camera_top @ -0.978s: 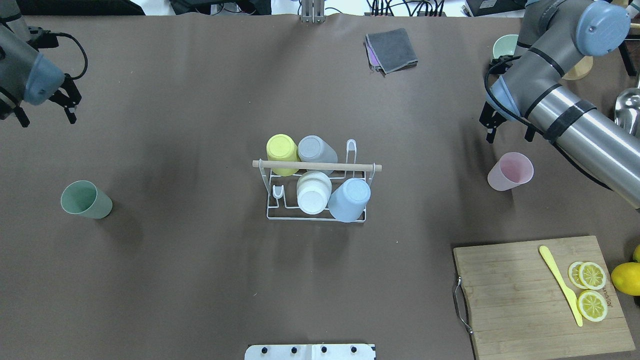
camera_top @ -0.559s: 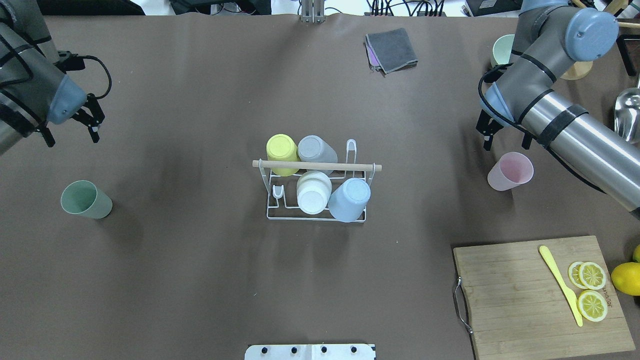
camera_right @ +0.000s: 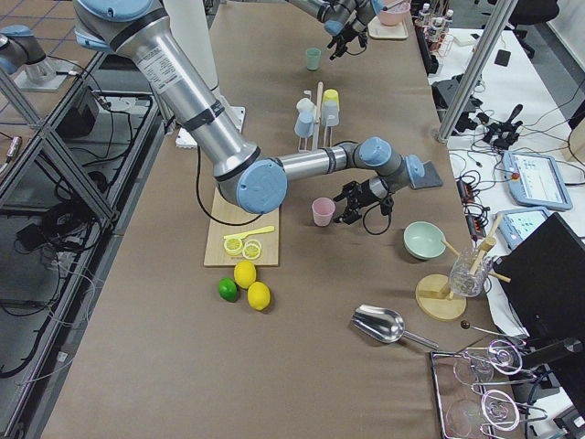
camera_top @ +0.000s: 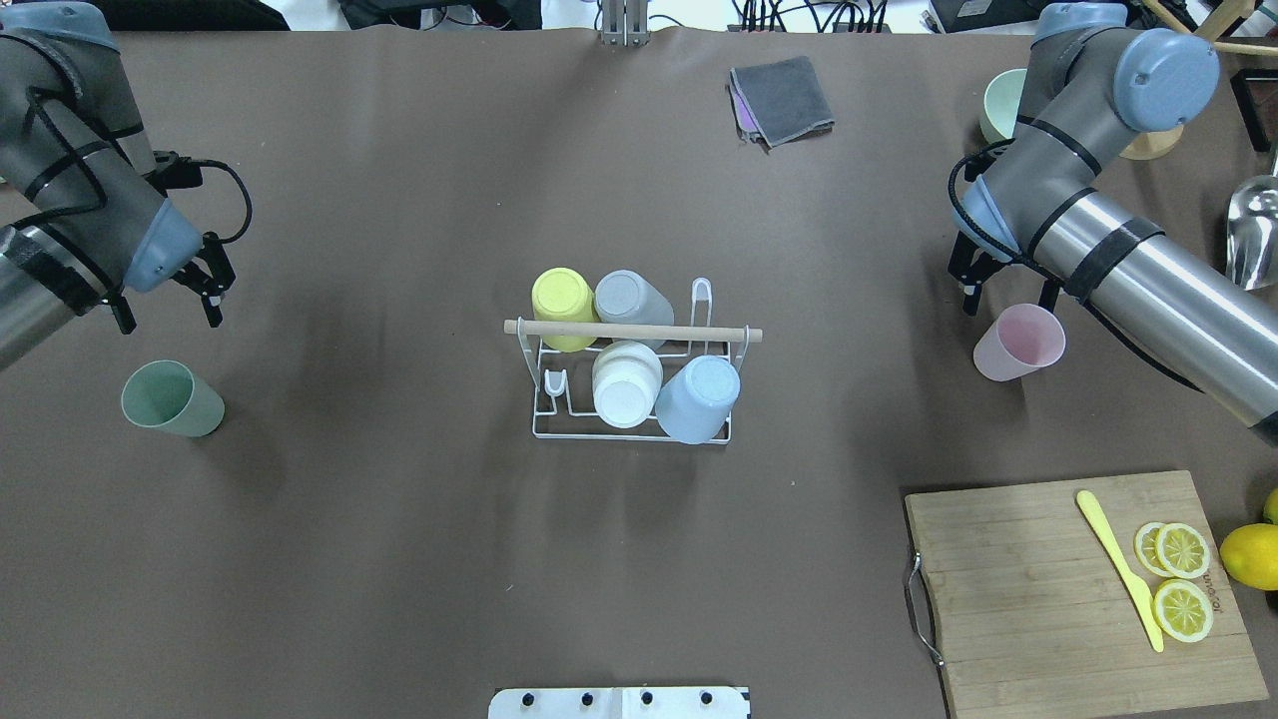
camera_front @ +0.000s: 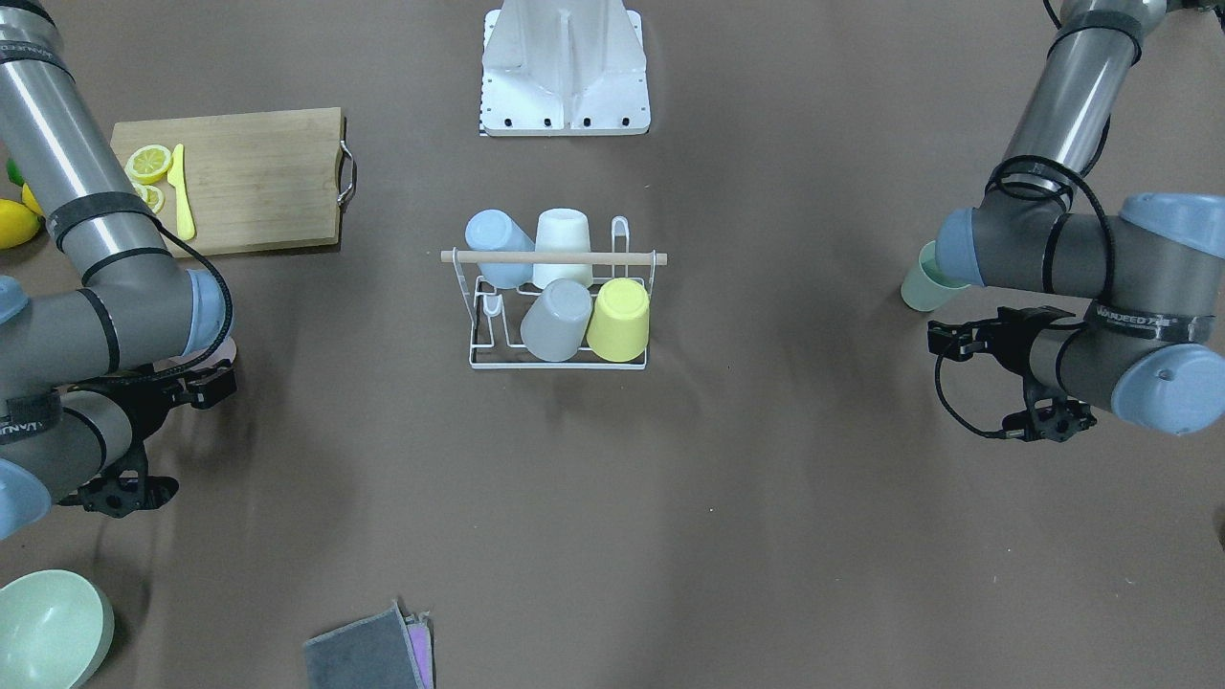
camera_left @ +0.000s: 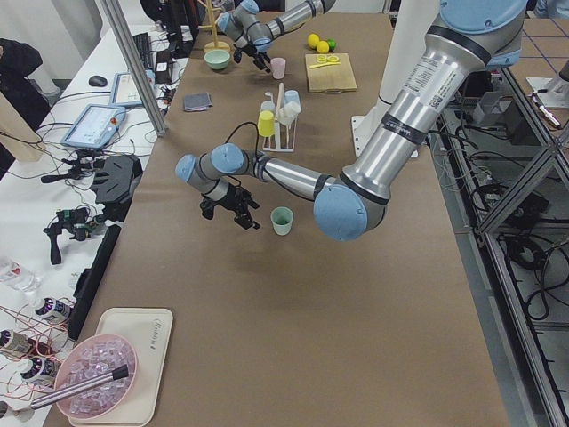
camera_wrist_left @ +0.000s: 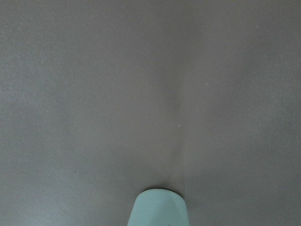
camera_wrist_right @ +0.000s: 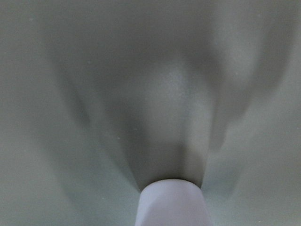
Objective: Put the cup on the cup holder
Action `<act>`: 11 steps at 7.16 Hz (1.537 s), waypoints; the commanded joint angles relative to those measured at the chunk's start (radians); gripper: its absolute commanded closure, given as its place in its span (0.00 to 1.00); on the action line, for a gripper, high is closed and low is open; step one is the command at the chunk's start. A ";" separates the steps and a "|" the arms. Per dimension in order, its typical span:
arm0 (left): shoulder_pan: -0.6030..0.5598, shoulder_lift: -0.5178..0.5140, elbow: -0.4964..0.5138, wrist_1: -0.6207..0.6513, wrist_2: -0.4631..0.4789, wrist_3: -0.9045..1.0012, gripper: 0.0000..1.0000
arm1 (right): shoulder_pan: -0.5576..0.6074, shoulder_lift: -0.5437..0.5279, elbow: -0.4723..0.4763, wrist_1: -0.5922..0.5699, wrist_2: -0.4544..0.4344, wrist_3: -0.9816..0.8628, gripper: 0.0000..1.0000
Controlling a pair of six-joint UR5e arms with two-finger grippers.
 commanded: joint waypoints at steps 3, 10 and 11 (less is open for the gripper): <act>0.038 0.015 0.009 0.000 0.000 0.010 0.03 | -0.015 -0.002 -0.015 -0.014 0.002 -0.052 0.05; 0.078 0.031 0.000 0.164 0.000 0.257 0.03 | -0.038 -0.007 -0.035 -0.074 -0.004 -0.119 0.07; 0.087 0.032 0.000 0.167 0.000 0.257 0.03 | -0.041 -0.011 -0.037 -0.074 -0.004 -0.119 0.07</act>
